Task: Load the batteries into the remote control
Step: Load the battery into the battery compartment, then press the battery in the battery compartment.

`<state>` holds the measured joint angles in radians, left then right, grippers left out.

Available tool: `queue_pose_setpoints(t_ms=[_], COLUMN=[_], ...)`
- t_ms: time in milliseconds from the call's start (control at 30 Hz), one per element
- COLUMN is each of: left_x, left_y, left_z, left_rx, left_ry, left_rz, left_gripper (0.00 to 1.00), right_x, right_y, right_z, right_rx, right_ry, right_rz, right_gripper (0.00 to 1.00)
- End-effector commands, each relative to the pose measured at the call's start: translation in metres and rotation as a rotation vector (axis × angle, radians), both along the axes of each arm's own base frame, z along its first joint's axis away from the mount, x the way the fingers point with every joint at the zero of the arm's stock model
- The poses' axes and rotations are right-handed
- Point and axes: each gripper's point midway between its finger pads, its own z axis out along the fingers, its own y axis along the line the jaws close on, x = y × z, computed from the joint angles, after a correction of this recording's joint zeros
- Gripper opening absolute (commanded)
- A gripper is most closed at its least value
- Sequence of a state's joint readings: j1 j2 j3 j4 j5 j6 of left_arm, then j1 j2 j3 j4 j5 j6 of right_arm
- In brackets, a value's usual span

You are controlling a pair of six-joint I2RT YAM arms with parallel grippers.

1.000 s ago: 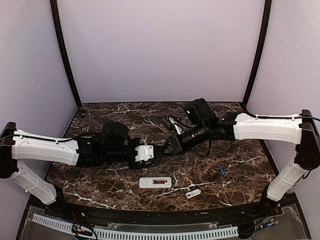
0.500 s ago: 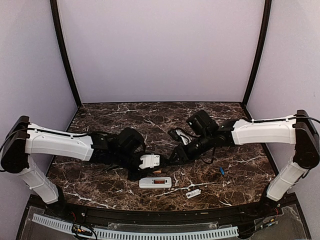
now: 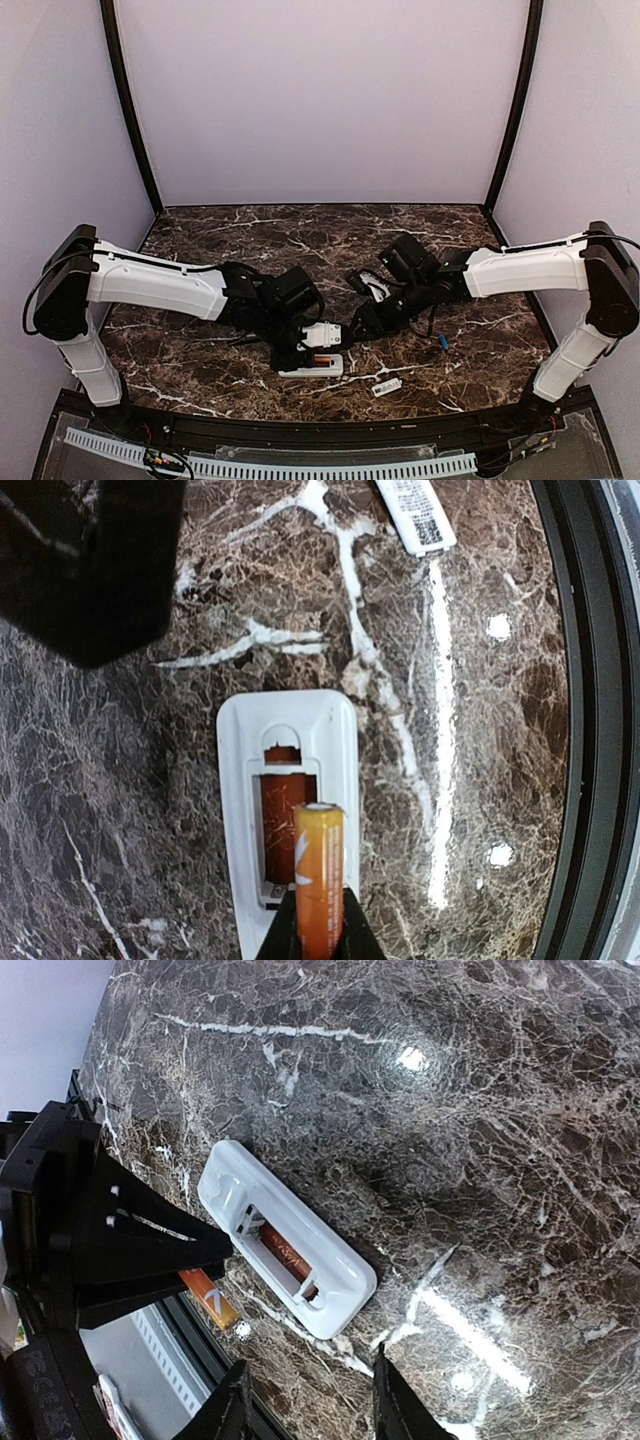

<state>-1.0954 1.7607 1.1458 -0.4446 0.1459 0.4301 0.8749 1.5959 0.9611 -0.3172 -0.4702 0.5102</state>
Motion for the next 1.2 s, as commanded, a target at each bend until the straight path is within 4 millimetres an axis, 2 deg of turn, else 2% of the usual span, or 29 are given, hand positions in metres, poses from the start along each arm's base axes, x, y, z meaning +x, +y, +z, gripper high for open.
queue_pose_setpoints(t_ms=[0,300,467,633,867,1033,1133,1167], left_x=[0.002,0.005,0.002,-0.008,0.003,0.008,0.017,0.018], left_y=[0.010,0.021,0.019,0.012,0.011,0.003,-0.001,-0.001], left_z=[-0.002,-0.003,0.001,-0.003,-0.003,0.013,0.040,0.043], left_rx=[0.073,0.182,0.221,0.224,0.232,0.165,0.049,0.020], left_ry=[0.012,0.003,-0.011,0.023,-0.028,-0.036,0.002,0.027], left_rz=[0.041,0.086,0.072,0.059,0.083,0.111,0.157,0.184], left_gripper=[0.07,0.09,0.14,0.17,0.17,0.18,0.22,0.26], right_x=[0.006,0.005,0.005,0.004,0.003,0.003,0.006,0.008], right_y=[0.002,0.001,0.002,0.002,0.000,0.001,0.000,0.000], right_z=[0.008,0.006,0.005,0.002,0.003,0.005,0.008,0.011], right_rx=[0.032,0.034,0.036,0.036,0.040,0.042,0.021,0.011], right_ry=[-0.038,-0.040,-0.036,-0.030,-0.029,-0.041,-0.076,-0.100], right_rz=[-0.009,-0.007,-0.003,-0.002,-0.006,0.006,0.033,0.047], right_gripper=[0.39,0.40,0.41,0.41,0.41,0.41,0.41,0.42])
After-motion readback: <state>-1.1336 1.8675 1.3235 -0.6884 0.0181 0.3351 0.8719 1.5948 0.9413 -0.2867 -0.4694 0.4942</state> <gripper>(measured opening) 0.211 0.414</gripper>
